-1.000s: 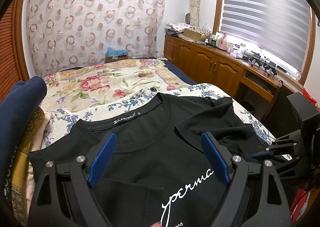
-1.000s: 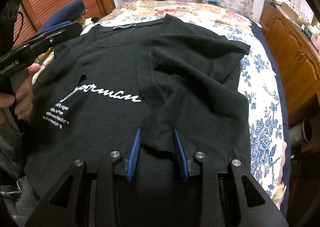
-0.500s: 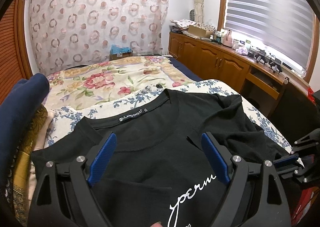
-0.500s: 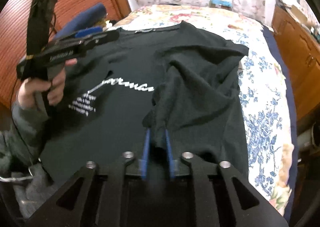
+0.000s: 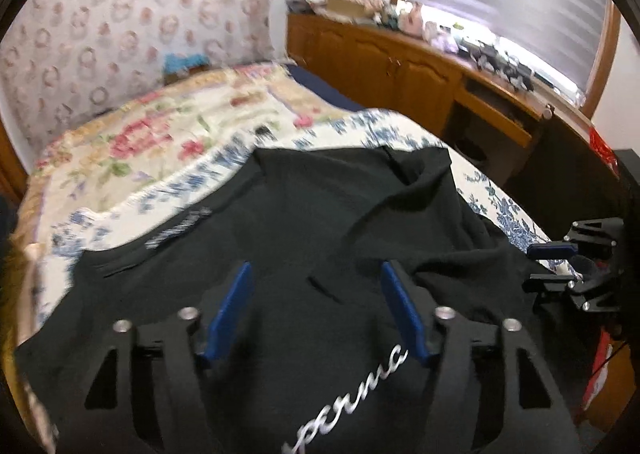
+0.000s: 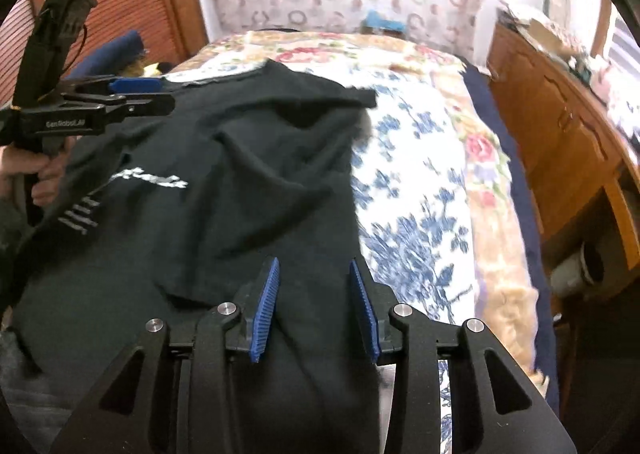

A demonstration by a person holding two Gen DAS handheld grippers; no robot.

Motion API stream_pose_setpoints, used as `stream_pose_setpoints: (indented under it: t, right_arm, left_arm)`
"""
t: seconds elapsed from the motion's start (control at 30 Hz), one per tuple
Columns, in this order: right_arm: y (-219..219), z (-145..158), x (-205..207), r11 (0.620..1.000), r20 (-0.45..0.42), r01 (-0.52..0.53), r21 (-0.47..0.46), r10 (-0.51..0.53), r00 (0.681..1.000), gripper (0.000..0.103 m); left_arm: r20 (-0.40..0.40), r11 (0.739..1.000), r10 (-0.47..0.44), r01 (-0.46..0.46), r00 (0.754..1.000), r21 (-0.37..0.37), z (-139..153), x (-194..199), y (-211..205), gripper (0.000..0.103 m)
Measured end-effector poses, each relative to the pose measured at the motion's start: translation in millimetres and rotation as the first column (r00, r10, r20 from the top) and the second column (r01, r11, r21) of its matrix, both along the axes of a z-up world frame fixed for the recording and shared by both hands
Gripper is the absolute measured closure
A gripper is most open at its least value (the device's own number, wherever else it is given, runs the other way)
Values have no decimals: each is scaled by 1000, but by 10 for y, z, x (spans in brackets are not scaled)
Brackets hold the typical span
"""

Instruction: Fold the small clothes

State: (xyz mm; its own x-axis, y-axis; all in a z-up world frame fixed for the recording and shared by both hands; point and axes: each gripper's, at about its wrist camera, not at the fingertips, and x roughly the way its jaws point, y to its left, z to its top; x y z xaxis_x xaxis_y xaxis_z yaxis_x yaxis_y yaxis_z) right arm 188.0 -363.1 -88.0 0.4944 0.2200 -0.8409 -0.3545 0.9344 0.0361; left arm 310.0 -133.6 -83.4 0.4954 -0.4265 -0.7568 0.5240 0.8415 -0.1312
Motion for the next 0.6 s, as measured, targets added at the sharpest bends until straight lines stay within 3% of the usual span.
stream_pose_setpoints:
  t: [0.17,0.23,0.3,0.37,0.5,0.6]
  right_arm:
    - [-121,-25,-5,999,10,-3,43,3,1000,66]
    - [-139,-28,-19,998,19,-10,55,9,1000,66]
    - [-124,-32,-18,998,27,-13,60,11,1000,66]
    - [-132,-34,-30,998,37,-20,66,17,999,66]
    - [-155,-50,-72,997,53,-26,76,22,998,66]
    - [-121,-53,-73,998,61,-24,62,21,998,66]
  left_arm:
    - [-38,998,-29,31,999,56,-157,143,-242,57]
    - [-40,996,-41,44,998,74,-189,142,-287,71]
    - [-35,996,-54,56,998,67,-184,108,-284,99]
    - [-10,997,-59,60,998,47,-92,22,-217,101]
    - [53,1000,14,-12,999,-22,219,-117,157,101]
    - [81,998,60,-60,995,-12,303,-157,330,101]
